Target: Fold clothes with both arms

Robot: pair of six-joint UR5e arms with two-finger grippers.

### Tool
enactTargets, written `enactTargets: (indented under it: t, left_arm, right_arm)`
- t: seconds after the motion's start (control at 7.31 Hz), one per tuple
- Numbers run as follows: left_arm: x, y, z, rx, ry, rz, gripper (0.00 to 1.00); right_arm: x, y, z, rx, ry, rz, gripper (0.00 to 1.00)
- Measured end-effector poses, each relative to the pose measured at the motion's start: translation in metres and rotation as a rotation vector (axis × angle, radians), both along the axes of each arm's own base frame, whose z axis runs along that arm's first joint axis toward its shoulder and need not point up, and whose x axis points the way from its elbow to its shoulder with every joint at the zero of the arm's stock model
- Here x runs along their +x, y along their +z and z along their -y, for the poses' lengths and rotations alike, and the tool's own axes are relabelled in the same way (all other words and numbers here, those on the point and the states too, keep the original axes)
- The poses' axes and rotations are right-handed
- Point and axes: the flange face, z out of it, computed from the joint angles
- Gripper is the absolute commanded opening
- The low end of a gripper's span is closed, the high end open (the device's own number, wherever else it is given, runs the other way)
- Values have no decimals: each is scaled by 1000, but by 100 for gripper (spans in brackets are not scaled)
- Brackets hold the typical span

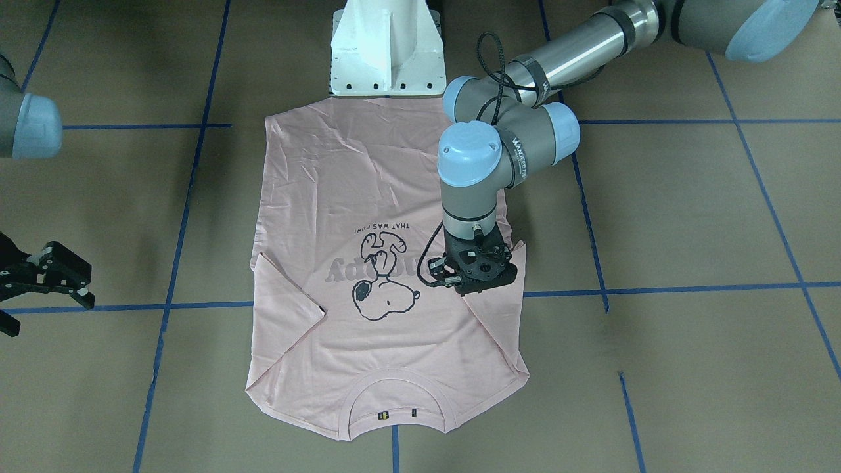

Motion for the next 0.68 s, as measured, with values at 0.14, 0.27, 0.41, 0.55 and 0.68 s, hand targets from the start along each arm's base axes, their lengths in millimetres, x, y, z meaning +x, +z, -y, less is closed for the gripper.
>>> enactTargets:
  t: [0.14, 0.27, 0.41, 0.55, 0.68]
  left_arm:
    - [-6, -11, -4, 14, 19, 2, 100]
    - [-20, -26, -16, 32, 35, -28, 100]
    - [-43, -36, -40, 50, 60, -83, 100]
    - [-69, -38, -74, 73, 90, -139, 100]
    - [-90, -40, -115, 98, 125, -188, 100]
  right_arm:
    - [-3, -9, -7, -12, 16, 19, 100]
    - [-13, -19, -22, -34, 33, 42, 100]
    - [-30, -28, -50, -65, 55, 65, 100]
    - [-56, -39, -86, -97, 82, 84, 100]
    - [-89, -50, -127, -130, 106, 102, 100]
